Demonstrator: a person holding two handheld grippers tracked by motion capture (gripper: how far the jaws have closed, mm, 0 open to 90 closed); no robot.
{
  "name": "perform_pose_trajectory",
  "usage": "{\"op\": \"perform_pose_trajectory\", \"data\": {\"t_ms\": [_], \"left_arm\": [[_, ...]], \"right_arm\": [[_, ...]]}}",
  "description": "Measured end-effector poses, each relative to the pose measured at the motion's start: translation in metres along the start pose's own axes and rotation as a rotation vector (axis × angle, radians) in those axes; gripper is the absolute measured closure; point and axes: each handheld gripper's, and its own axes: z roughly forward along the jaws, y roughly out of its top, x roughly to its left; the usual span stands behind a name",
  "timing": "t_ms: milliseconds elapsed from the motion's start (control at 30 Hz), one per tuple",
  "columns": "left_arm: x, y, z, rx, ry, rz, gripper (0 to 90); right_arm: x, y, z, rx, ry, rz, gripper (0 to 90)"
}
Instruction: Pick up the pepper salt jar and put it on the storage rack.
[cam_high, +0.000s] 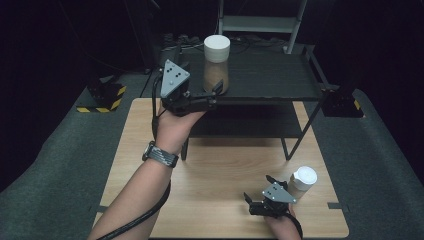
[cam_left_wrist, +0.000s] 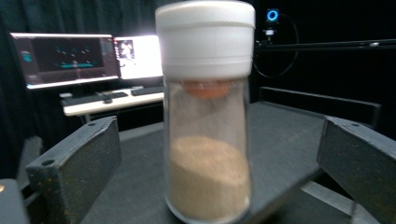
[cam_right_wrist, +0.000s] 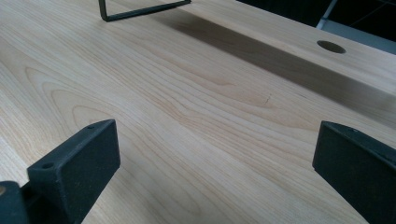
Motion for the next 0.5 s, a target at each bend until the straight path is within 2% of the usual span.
{"op": "perform_pose_trajectory", "data": {"t_ms": [133,233,367,500], "left_arm": [[0.001,-0.008,-0.01,-0.003,-0.009,-0.003,0.4],[-0.001,-0.015,-0.019,0.003,-0.006,0.013,0.4],[-0.001,-0.021,-0.026,0.014,-0.015,-0.005,0.4],[-0.006,-0.03,-0.035,0.035,-0.022,0.009,0.4]], "right_arm": [[0.001,0.0,0.0,0.0,-0.002,-0.005,0.0],[0.001,0.0,0.0,0.002,-0.002,-0.008,0.0],[0.001,0.001,0.0,0.003,-0.001,-0.009,0.0],[0.001,0.001,0.0,0.004,-0.002,-0.012,0.0]]}}
